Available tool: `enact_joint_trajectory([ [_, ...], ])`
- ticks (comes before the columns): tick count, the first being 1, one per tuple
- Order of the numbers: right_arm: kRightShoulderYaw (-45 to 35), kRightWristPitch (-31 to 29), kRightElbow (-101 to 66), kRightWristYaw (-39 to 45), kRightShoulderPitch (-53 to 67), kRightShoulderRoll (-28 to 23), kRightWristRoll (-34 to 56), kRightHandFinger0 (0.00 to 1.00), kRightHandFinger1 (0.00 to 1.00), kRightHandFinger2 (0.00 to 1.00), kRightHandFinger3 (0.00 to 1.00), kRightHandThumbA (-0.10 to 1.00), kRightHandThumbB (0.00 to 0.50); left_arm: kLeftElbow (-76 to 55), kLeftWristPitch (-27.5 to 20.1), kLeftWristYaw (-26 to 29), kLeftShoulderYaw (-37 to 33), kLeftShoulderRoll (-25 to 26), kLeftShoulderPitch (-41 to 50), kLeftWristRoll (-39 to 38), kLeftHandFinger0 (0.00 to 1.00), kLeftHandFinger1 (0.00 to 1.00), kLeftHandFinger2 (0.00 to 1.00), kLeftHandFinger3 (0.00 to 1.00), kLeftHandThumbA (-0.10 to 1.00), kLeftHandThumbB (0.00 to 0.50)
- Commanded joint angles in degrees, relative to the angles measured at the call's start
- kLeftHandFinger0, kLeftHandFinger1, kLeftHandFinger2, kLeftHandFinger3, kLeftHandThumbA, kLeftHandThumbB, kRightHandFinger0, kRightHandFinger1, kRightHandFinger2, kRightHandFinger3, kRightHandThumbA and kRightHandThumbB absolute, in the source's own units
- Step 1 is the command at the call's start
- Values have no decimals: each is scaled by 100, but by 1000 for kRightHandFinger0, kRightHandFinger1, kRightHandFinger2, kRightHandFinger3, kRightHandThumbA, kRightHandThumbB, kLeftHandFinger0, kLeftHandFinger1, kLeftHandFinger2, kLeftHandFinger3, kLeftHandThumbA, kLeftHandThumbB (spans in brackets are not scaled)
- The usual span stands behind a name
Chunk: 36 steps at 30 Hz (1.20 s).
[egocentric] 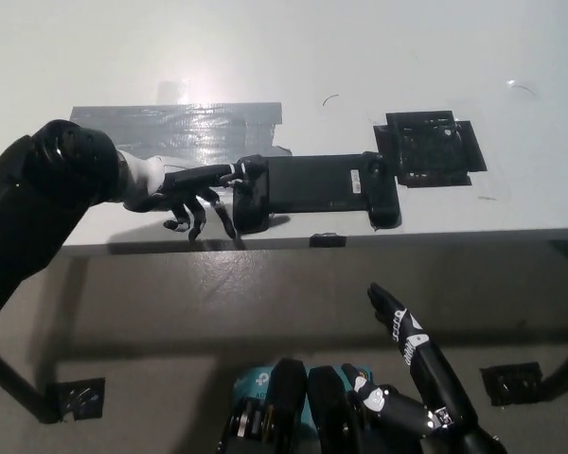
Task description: A controller is being placed at the center of the desk near the left hand and the robot uses its left hand's index finger to press a button at the left area of the controller
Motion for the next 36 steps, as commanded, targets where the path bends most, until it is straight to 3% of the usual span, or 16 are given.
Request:
enact_joint_trajectory([
  [1, -27, -96, -114, 26, -92, 23, -7, 1000, 1000, 1000, 1000, 630, 212, 220, 203, -939, -348, 63, 554, 177, 0, 127, 527, 1000, 1000, 495],
  [4, -10, -85, -135, 37, -49, 9, -18, 1000, 1000, 1000, 1000, 621, 207, -51, 203, -908, -166, 104, 575, -37, 9, 213, 571, 1000, 1000, 474],
  [7, -11, -49, -135, 51, -75, 3, -7, 1000, 1000, 1000, 1000, 619, 216, -333, 203, -871, 122, 141, 524, -319, 3, 110, 423, 1000, 1000, 464],
  [8, -18, -58, -130, 52, -80, 0, 6, 1000, 1000, 1000, 1000, 617, 217, -418, 203, -857, 263, 145, 489, -479, 2, 111, 424, 1000, 1000, 464],
  [12, -21, -51, -159, 52, -52, -11, 4, 1000, 1000, 1000, 1000, 594, 216, -803, 203, -629, 689, 235, 386, -1593, 0, 128, 447, 1000, 1000, 467],
  [17, -9, -6, -139, 72, -49, 4, 45, 1000, 1000, 1000, 1000, 578, 219, -1717, 203, 35, 976, 556, 327, -3060, 0, 2, 350, 1000, 1000, 476],
  [22, -4, -6, -130, 85, -66, 14, 82, 1000, 1000, 1000, 1000, 546, 219, -2605, 203, 778, 1124, 948, 505, -4829, 0, 112, 456, 1000, 1000, 464],
  [24, -2, -9, -133, 88, -66, 18, 91, 1000, 1000, 1000, 1000, 541, 218, -2828, 203, 836, 1294, 974, 648, -4984, 0, 116, 414, 1000, 1000, 465],
  [26, 15, -27, -166, 110, 4, -11, 91, 1000, 1000, 1000, 1000, 538, 216, -3557, 203, 1206, 1771, 866, 1203, -4902, 0, 69, 315, 1000, 1000, 418],
  [28, 49, -37, -148, 124, 22, -14, 61, 1000, 1000, 1000, 1000, 544, 216, -4300, 203, 1286, 2398, 543, 1894, -4006, 19, 83, 280, 1000, 1000, 385],
  [30, 72, -40, -96, 160, -40, -5, 89, 1000, 1000, 1000, 1000, 547, 208, -4861, 203, 1614, 2815, 203, 2556, -3514, 226, 123, 228, 1000, 1000, 345],
  [31, 75, -45, -83, 171, -48, -1, 118, 1000, 1000, 1000, 1000, 544, 202, -5102, 203, 1798, 2961, 25, 2894, -3276, 406, 219, 254, 1000, 1000, 329],
  [32, 67, -45, -91, 170, -27, -5, 136, 1000, 1000, 1000, 1000, 545, 199, -5433, 156, 2060, 3173, -349, 3479, -2754, 575, 425, 471, 1000, 1000, 311],
  [33, 60, -36, -106, 164, -11, -10, 135, 1000, 1000, 1000, 1000, 557, 196, -5505, 59, 2176, 3231, -519, 3739, -2527, 710, 584, 589, 1000, 1000, 308],
  [35, 36, -22, -133, 126, 28, -4, 121, 1000, 1000, 1000, 1000, 589, 183, -5438, -642, 2480, 3244, -958, 4518, -1921, 1000, 1000, 1000, 1000, 1000, 292],
  [36, 28, -28, -118, 117, 34, 6, 130, 1000, 1000, 1000, 1000, 598, 177, -5373, -884, 2534, 3246, -1084, 4731, -1701, 1000, 1000, 1000, 1000, 1000, 285],
])
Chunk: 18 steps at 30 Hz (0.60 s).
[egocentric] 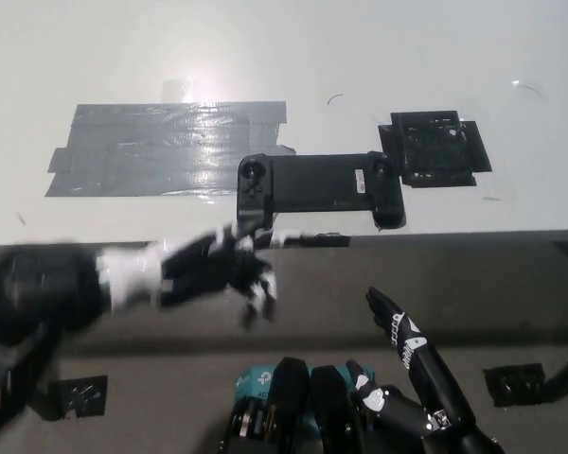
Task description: A controller is being placed at the center of the desk near the left hand and the robot uses its left hand's index finger to press a button at the left area of the controller
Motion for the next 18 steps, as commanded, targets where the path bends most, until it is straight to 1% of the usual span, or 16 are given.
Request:
enact_joint_trajectory([
  [1, 1, -60, -199, 108, 20, 23, 142, 1000, 1000, 1000, 1000, 601, 176, -1451, -1130, 1924, 1132, -909, 1912, 759, 1000, 1000, 1000, 1000, 1000, 286],
  [2, -5, -69, -177, 94, 11, 47, 150, 1000, 1000, 1000, 1000, 626, 169, -1348, -1371, 2038, 1137, -1050, 2097, 995, 1000, 1000, 1000, 1000, 1000, 306],
  [3, -8, -111, -146, 74, 30, 69, 154, 1000, 1000, 1000, 1000, 679, 172, -1233, -1688, 2204, 1120, -1213, 2333, 1349, 1000, 1000, 1000, 1000, 1000, 305],
  [4, -1, -144, -137, 67, 71, 87, 166, 1000, 1000, 1000, 1000, 731, 179, -979, -2225, 2441, 1097, -1427, 2616, 1751, 1000, 1000, 1000, 1000, 1000, 290],
  [5, -17, -180, -99, 63, 48, 89, 184, 1000, 1000, 1000, 1000, 764, 185, -756, -2543, 2557, 1084, -1558, 2723, 1967, 1000, 1000, 1000, 1000, 1000, 279],
  [6, -17, -189, -104, 63, 64, 90, 191, 1000, 1000, 1000, 1000, 799, 202, -608, -2840, 2637, 1074, -1622, 2792, 2158, 1000, 1000, 1000, 1000, 1000, 266],
  [7, -24, -220, -88, 59, 62, 93, 199, 1000, 1000, 1000, 1000, 844, 205, -329, -3295, 2818, 1030, -1702, 2870, 2464, 1000, 1000, 1000, 1000, 1000, 276],
  [8, -32, -257, -63, 33, 72, 104, 177, 1000, 1000, 1000, 1000, 882, 213, -18, -3617, 3039, 1007, -1816, 2937, 2706, 1000, 1000, 1000, 1000, 1000, 276],
  [10, -36, -245, -84, 14, 123, 96, 149, 1000, 1000, 1000, 1000, 913, 216, 256, -3947, 3170, 1014, -1920, 2993, 2848, 1000, 1000, 1000, 1000, 1000, 273],
  [11, -45, -269, -79, 12, 136, 84, 151, 1000, 1000, 1000, 1000, 927, 210, 360, -4070, 3270, 1021, -1992, 3001, 2927, 1000, 1000, 1000, 1000, 1000, 287],
  [13, -48, -316, -78, -15, 151, 89, 112, 1000, 1000, 1000, 1000, 955, 213, 396, -4167, 3348, 1067, -2091, 3021, 2962, 1000, 1000, 1000, 1000, 1000, 294],
  [16, -62, -359, -34, -39, 92, 126, 120, 1000, 1000, 1000, 1000, 966, 221, 468, -4332, 3492, 1109, -2150, 2992, 3119, 1000, 1000, 1000, 1000, 1000, 285],
  [18, -77, -371, -41, -69, 104, 142, 111, 1000, 1000, 1000, 1000, 966, 227, 512, -4437, 3562, 1098, -2180, 3013, 3230, 1000, 1000, 1000, 1000, 1000, 301],
])
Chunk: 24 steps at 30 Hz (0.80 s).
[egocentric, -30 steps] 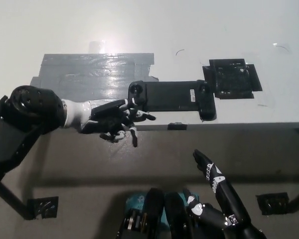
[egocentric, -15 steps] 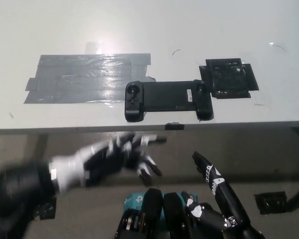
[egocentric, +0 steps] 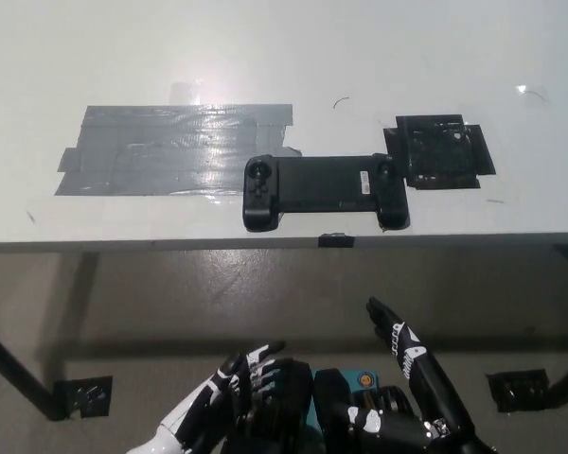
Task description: A controller is being placed at the center of the desk near the left hand and the robot uses its left hand's index finger to press a button at the left area of the controller
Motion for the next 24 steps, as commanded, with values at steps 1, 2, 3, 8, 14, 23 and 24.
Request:
enact_joint_trajectory([
  [1, -80, -389, -134, -70, -14, 144, 113, 1000, 1000, 1000, 1000, 958, 221, 282, -2905, 1991, 422, -429, 126, 1826, 1000, 1000, 1000, 1000, 1000, 305],
  [2, -86, -412, -109, -76, -27, 156, 126, 1000, 1000, 1000, 1000, 954, 220, 296, -2916, 2003, 427, -427, 123, 1842, 1000, 1000, 1000, 1000, 1000, 308],
  [3, -90, -478, -62, -89, -50, 175, 128, 1000, 1000, 1000, 1000, 951, 222, 341, -2946, 2054, 423, -400, 112, 1925, 1000, 1000, 1000, 1000, 1000, 310],
  [8, -115, -560, 31, -140, -150, 236, 110, 1000, 1000, 1000, 1000, 960, 225, 594, -3168, 2141, 437, -350, 13, 2056, 1000, 1000, 1000, 1000, 1000, 288],
  [14, -96, -592, -2, -121, -68, 229, 128, 1000, 1000, 1000, 1000, 999, 242, 711, -3370, 2252, 440, -418, 120, 2155, 1000, 1000, 1000, 1000, 1000, 313],
  [23, -106, -679, 7, -170, -1, 226, 63, 1000, 1000, 1000, 1000, 1000, 250, 828, -3656, 2629, 364, -588, 250, 2281, 1000, 1000, 1000, 1000, 1000, 278],
  [24, -104, -678, -1, -171, 19, 230, 61, 1000, 1000, 1000, 1000, 1000, 252, 814, -3656, 2657, 347, -587, 271, 2300, 1000, 1000, 1000, 1000, 1000, 278],
])
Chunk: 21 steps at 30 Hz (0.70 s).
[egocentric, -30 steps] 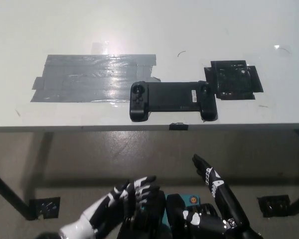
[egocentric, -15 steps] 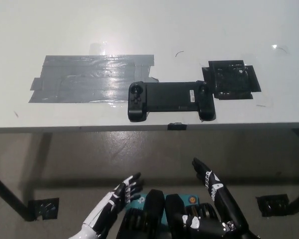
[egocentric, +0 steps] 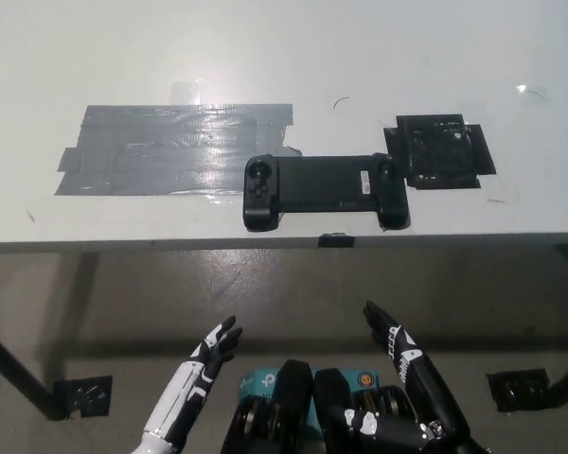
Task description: A controller is being placed at the center of the desk near the left hand and the robot uses its left hand's index finger to press a button at the left area of the controller
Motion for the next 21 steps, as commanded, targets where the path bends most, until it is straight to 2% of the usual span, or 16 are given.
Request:
enact_joint_trajectory([
  [1, -96, -648, -131, -140, 9, 167, 70, 1000, 1000, 1000, 1000, 1000, 255, -70, -1456, 1189, 4, -135, 104, 787, 1000, 1000, 1000, 1000, 1000, 271],
  [14, -118, -703, -213, -154, 211, 186, -7, 1000, 1000, 1000, 1000, 1000, 259, -109, -1457, 1993, -520, 22, 194, 1012, 1000, 1000, 1000, 1000, 1000, 246],
  [18, -129, -741, -167, -136, 144, 212, 4, 1000, 1000, 1000, 1000, 1000, 257, -106, -1457, 2158, -592, 65, 159, 1051, 1000, 1000, 1000, 1000, 1000, 263],
  [21, -126, -732, -236, -120, 200, 177, -7, 1000, 1000, 1000, 1000, 1000, 250, -108, -1457, 2275, -743, 113, 180, 1067, 1000, 1000, 1000, 1000, 1000, 254],
])
